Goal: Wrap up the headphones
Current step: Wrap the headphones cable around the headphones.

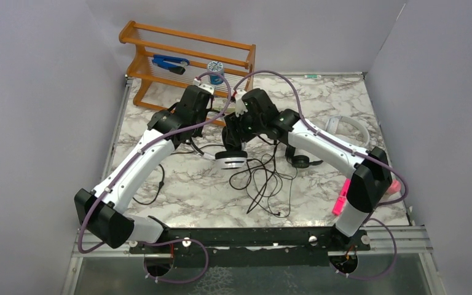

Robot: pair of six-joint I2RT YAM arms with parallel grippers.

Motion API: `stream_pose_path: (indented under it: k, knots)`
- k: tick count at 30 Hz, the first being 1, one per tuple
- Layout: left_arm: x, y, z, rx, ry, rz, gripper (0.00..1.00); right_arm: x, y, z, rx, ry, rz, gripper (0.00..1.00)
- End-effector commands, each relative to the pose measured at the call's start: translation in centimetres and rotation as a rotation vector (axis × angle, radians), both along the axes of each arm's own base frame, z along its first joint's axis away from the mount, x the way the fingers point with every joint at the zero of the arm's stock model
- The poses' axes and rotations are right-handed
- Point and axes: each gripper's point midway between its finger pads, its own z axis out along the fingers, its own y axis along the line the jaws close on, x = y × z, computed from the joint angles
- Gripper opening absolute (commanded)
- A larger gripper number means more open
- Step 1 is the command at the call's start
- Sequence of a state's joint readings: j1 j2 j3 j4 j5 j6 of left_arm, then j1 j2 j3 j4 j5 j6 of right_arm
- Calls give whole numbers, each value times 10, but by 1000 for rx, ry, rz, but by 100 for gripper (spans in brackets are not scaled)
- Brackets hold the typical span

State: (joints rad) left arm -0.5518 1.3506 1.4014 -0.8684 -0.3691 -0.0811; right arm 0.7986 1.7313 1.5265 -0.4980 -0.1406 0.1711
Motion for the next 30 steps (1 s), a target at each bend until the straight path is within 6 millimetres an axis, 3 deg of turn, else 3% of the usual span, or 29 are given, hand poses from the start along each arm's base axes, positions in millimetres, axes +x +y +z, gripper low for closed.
stream_pose_path:
  k: [1,4,7,10,13,15,19,24,30]
  knots:
    - [10,-8,24,-40,-78,-21,0,-9,-22,-9,-61,-25,2,48]
    - [8,-1,9,35,-50,-45,0,-12,-38,-8,-89,-109,27,30]
    - [5,21,-4,140,-40,5,0,-24,-44,-5,-72,-187,114,25]
    - [-1,28,-4,90,-64,103,2,-35,-32,15,63,-227,166,20]
    - [-4,14,-15,18,-18,87,16,-38,-21,28,95,-162,169,11]
    - [-7,8,-23,-11,15,79,20,-34,-19,32,81,-148,161,10]
    - [-11,16,-33,0,30,134,26,-27,-21,40,55,-147,125,9]
    - [-24,32,-34,-9,-2,212,39,-31,-19,47,46,-105,138,7]
    - [-31,30,-42,-62,8,241,45,-38,-22,57,75,-89,123,6]
